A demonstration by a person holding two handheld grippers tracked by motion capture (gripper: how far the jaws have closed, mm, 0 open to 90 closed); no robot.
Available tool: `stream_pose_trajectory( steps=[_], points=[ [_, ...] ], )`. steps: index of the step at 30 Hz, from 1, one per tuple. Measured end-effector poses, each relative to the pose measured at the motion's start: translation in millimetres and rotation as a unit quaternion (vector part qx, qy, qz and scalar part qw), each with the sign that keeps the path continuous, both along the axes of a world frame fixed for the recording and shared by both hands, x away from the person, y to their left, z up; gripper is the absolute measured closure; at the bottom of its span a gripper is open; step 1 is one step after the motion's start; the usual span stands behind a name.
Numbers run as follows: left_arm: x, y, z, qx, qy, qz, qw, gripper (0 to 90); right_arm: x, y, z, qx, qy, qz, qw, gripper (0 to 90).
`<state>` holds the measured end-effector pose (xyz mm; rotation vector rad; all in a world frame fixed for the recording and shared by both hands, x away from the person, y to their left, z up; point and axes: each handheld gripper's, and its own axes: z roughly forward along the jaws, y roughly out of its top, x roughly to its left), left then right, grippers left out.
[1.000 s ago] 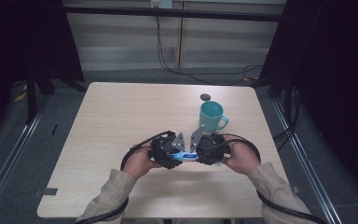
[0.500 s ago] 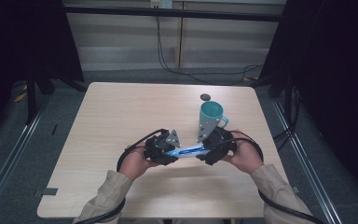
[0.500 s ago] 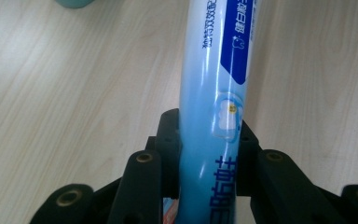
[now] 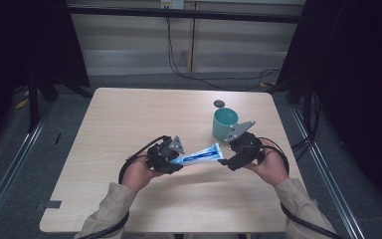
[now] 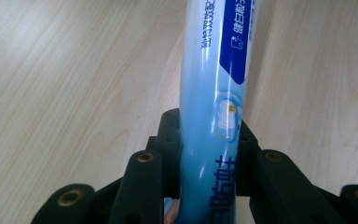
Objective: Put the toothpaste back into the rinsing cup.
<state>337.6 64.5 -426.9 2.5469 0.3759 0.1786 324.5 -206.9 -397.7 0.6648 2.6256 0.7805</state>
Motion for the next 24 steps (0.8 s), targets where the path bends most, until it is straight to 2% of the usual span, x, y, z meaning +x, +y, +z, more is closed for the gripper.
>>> stream_pose_trajectory(
  steps=[4, 11, 13, 16, 20, 21, 24],
  points=[
    [1.0, 5.6, 1.8, -0.006, -0.002, 0.013, 0.9999, 72.6, 2.4, -10.1, -6.3, 0.023, 0.021, -0.024, 0.9992, 22.9],
    [3.7, 10.0, 4.2, -0.017, -0.009, 0.027, 0.9995, 72.7, -0.1, -9.4, -20.6, 0.062, 0.047, -0.034, 0.9963, 22.1],
    [3.7, 9.9, 4.3, -0.023, -0.009, 0.034, 0.9991, 72.7, 0.2, -7.4, -25.0, 0.076, 0.057, -0.036, 0.9948, 21.8],
    [4.3, 9.5, 4.8, -0.021, -0.008, 0.033, 0.9992, 72.7, 0.8, -3.7, -30.8, 0.095, 0.071, -0.04, 0.9921, 21.4],
    [4.6, 9.1, 4.1, -0.029, -0.007, 0.042, 0.9987, 72.7, 0.4, 2.9, -35.1, 0.124, 0.083, -0.048, 0.9876, 22.1],
    [5.0, 9.4, 4.2, -0.029, -0.007, 0.042, 0.9987, 72.7, 0.1, 5.3, -36.0, 0.133, 0.092, -0.053, 0.9854, 21.5],
    [5.0, 9.6, 3.6, -0.036, -0.006, 0.048, 0.9982, 72.7, 0.4, 11.2, -38.5, 0.14, 0.096, -0.054, 0.984, 20.4]
  ],
)
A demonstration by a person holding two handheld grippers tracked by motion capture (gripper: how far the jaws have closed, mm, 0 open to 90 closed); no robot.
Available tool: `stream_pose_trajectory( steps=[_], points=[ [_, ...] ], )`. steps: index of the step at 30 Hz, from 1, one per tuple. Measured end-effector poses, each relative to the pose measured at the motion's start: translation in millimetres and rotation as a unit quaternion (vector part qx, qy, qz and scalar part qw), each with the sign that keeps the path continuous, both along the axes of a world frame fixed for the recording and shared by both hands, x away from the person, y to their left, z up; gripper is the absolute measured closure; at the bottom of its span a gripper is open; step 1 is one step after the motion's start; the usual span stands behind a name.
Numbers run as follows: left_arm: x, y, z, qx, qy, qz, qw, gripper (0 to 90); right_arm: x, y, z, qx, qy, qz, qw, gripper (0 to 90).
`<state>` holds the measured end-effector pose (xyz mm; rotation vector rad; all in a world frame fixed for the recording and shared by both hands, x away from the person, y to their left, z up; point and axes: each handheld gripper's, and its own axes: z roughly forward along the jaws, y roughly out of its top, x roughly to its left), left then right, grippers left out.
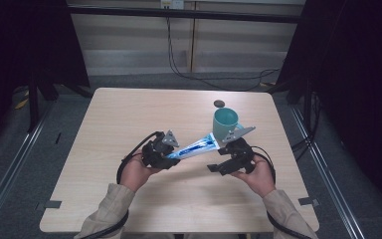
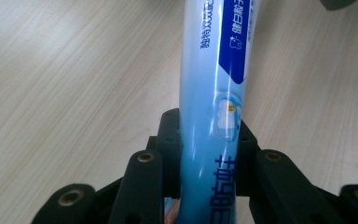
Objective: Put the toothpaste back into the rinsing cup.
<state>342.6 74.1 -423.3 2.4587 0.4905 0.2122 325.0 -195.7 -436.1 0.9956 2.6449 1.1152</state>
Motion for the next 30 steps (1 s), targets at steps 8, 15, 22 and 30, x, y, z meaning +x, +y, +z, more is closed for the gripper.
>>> stream_pose_trajectory(
  steps=[8, 15, 22, 30],
  points=[
    [0.3, -0.4, 0.4, -0.007, 0.0, 0.006, 1.0, 72.7, 4.4, 7.0, -8.0, 0.043, 0.023, -0.012, 0.9987, 15.3],
    [0.7, -4.0, 2.5, -0.02, 0.001, 0.006, 0.9998, 72.7, 2.5, 14.6, -11.7, 0.047, 0.025, -0.015, 0.9985, 19.6],
    [-1.2, -10.4, -0.2, -0.023, 0.006, 0.0, 0.9997, 72.6, 2.7, 18.9, -11.2, 0.081, 0.017, -0.017, 0.9964, 24.5],
    [0.0, -12.6, -5.2, -0.044, 0.023, 0.009, 0.9987, 72.5, 5.3, 20.8, -6.4, 0.123, 0.023, -0.025, 0.9918, 26.1]
  ],
)
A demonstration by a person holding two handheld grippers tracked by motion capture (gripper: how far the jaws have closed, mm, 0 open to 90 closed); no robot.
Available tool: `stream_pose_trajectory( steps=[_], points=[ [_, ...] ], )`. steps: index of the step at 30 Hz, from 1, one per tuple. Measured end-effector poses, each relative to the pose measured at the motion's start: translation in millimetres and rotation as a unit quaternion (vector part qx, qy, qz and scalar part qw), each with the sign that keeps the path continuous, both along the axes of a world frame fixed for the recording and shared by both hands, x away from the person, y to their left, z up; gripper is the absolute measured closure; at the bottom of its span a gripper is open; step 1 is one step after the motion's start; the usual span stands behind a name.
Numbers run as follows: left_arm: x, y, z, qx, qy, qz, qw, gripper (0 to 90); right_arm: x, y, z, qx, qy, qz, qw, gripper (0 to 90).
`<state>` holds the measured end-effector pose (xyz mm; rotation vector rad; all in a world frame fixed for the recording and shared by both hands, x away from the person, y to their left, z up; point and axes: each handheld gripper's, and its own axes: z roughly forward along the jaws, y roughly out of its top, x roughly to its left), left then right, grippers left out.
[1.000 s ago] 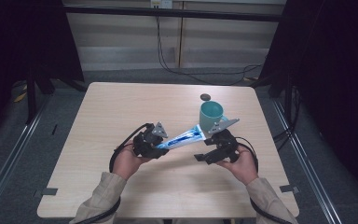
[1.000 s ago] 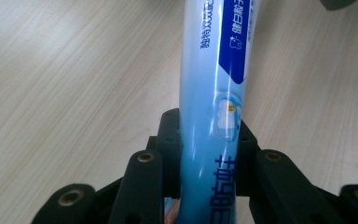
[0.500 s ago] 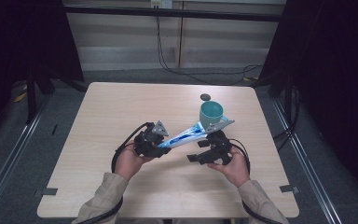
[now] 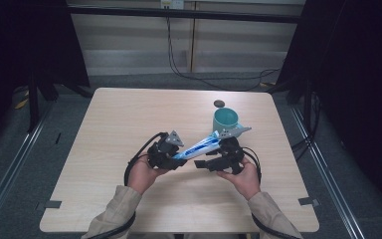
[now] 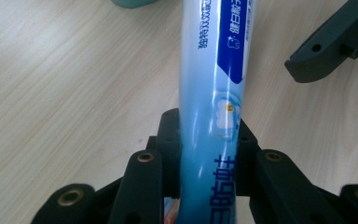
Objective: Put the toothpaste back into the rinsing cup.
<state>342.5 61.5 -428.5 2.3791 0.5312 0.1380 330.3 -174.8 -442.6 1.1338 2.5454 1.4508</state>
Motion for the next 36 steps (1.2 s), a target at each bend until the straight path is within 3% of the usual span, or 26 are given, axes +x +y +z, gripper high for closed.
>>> stream_pose_trajectory(
  steps=[7, 13, 16, 23, 27, 29, 31, 36],
  points=[
    [-0.3, -1.6, -2.5, -0.009, 0.009, 0.003, 0.9999, 72.2, 5.9, -3.2, 5.2, 0.042, 0.018, -0.025, 0.9986, 28.0],
    [-5.0, -7.4, -3.5, -0.013, 0.008, 0.012, 0.9998, 72.2, 11.5, -3.2, 11.8, 0.061, 0.034, -0.047, 0.9965, 29.0],
    [-6.4, -10.5, -2.4, -0.008, 0.007, 0.013, 0.9999, 72.2, 12.7, -3.7, 14.3, 0.069, 0.032, -0.064, 0.9951, 34.9],
    [-9.1, -16.9, -6.9, -0.01, 0.013, 0.02, 0.9997, 71.7, 17.2, -7.9, 14.7, 0.111, 0.06, -0.077, 0.9891, 45.3],
    [-13.0, -28.1, -9.9, -0.01, 0.022, 0.004, 0.9997, 69.0, 18.0, -6.9, 16.1, 0.131, 0.067, -0.081, 0.9857, 60.0],
    [-14.9, -32.0, -11.2, -0.019, 0.028, 0.012, 0.9994, 65.9, 18.3, -4.9, 20.0, 0.128, 0.071, -0.077, 0.9862, 66.9],
    [-14.3, -31.6, -12.5, -0.042, 0.034, 0.017, 0.9984, 63.5, 19.8, -6.7, 22.6, 0.129, 0.081, -0.076, 0.9854, 69.9],
    [-13.0, -33.9, -11.9, -0.059, 0.039, 0.013, 0.9974, 52.3, 20.0, -6.8, 33.6, 0.113, 0.057, -0.06, 0.9902, 73.0]
  ],
)
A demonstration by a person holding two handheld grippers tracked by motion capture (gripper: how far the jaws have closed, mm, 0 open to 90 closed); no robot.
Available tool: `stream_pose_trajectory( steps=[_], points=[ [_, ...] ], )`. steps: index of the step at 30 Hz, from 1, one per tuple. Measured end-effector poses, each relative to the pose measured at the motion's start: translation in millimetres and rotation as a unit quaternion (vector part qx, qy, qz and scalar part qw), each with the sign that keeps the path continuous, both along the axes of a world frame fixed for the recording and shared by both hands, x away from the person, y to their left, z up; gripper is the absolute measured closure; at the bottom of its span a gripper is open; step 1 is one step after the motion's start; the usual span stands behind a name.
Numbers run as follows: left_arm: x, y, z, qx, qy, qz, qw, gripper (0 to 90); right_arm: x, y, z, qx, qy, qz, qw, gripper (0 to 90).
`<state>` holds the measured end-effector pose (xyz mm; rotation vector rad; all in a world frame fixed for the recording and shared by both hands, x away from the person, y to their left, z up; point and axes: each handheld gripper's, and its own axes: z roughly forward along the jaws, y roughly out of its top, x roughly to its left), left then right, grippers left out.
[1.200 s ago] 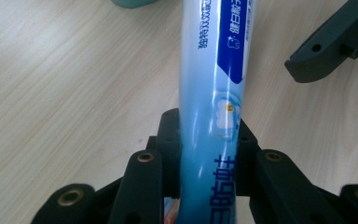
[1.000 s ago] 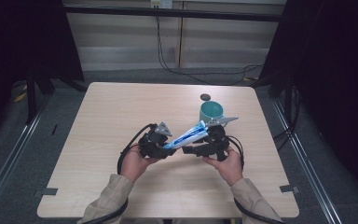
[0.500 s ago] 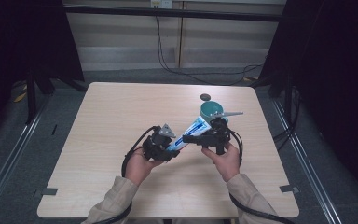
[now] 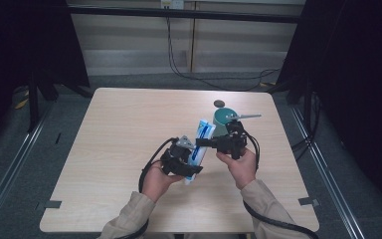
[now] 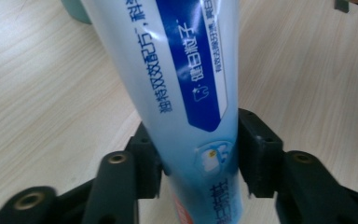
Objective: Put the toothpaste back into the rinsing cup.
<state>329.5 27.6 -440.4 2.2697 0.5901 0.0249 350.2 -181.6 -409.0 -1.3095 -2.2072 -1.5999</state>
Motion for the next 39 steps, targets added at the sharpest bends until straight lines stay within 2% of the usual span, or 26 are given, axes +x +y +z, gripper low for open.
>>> stream_pose_trajectory(
  steps=[2, 3, 6, 8, 10, 12, 15, 16, 17, 19, 20, 23, 26, 32, 39],
  points=[
    [-0.6, -1.6, 0.0, -0.003, -0.005, -0.002, 1.0, 47.4, 0.9, -0.3, 4.4, -0.008, -0.01, -0.005, 0.9999, 73.1],
    [-0.7, -2.4, 0.3, -0.008, -0.001, 0.0, 1.0, 45.3, 1.6, -0.6, 5.6, -0.009, -0.016, -0.006, 0.9998, 73.2],
    [-1.8, -5.0, 1.5, 0.003, -0.003, -0.005, 1.0, 42.9, 2.7, 0.6, 7.8, -0.014, -0.018, -0.003, 0.9997, 73.5],
    [-0.2, -4.1, 0.5, -0.013, 0.006, -0.011, 0.9998, 39.3, 3.1, 1.0, 8.9, -0.017, -0.019, -0.003, 0.9997, 73.6],
    [0.1, -2.3, 0.4, -0.017, 0.006, -0.011, 0.9998, 38.4, 3.9, 0.4, 9.1, -0.013, -0.022, 0.001, 0.9997, 73.9],
    [0.2, 0.4, -0.1, -0.015, 0.002, -0.007, 0.9999, 34.6, 3.4, -1.2, 11.6, -0.013, -0.028, 0.004, 0.9995, 74.1],
    [-0.7, 7.9, -1.7, -0.007, -0.019, -0.004, 0.9998, 27.3, 2.4, -6.3, 19.0, -0.017, -0.04, 0.003, 0.9991, 74.2],
    [-0.2, 10.4, -1.8, -0.005, -0.017, -0.004, 0.9998, 25.9, 2.8, -9.7, 22.4, -0.016, -0.044, 0.002, 0.9989, 74.2],
    [0.0, 13.3, -2.9, -0.009, -0.014, -0.003, 0.9999, 25.4, 2.9, -11.8, 24.5, -0.017, -0.045, 0.0, 0.9988, 74.1],
    [-0.1, 15.9, -3.7, -0.004, -0.016, 0.001, 0.9999, 24.3, 3.5, -16.2, 29.4, -0.025, -0.053, -0.002, 0.9983, 74.1],
    [0.2, 20.5, -6.3, 0.004, -0.015, 0.001, 0.9999, 23.5, 4.2, -18.6, 31.5, -0.029, -0.056, -0.003, 0.998, 74.1],
    [0.9, 27.5, -10.7, 0.007, -0.01, 0.006, 0.9999, 21.7, 5.1, -22.5, 33.8, -0.035, -0.058, -0.006, 0.9977, 74.2],
    [0.7, 33.4, -14.7, 0.012, -0.01, 0.01, 0.9998, 19.0, 5.5, -26.3, 35.5, -0.036, -0.06, -0.011, 0.9975, 74.2],
    [1.3, 48.0, -24.2, 0.005, -0.003, 0.026, 0.9997, 17.2, 7.4, -35.0, 40.5, -0.032, -0.069, -0.018, 0.997, 74.2],
    [-1.7, 55.7, -32.6, 0.023, -0.016, 0.026, 0.9993, 16.1, 8.9, -41.6, 43.7, -0.033, -0.073, -0.024, 0.9965, 74.1]
  ],
)
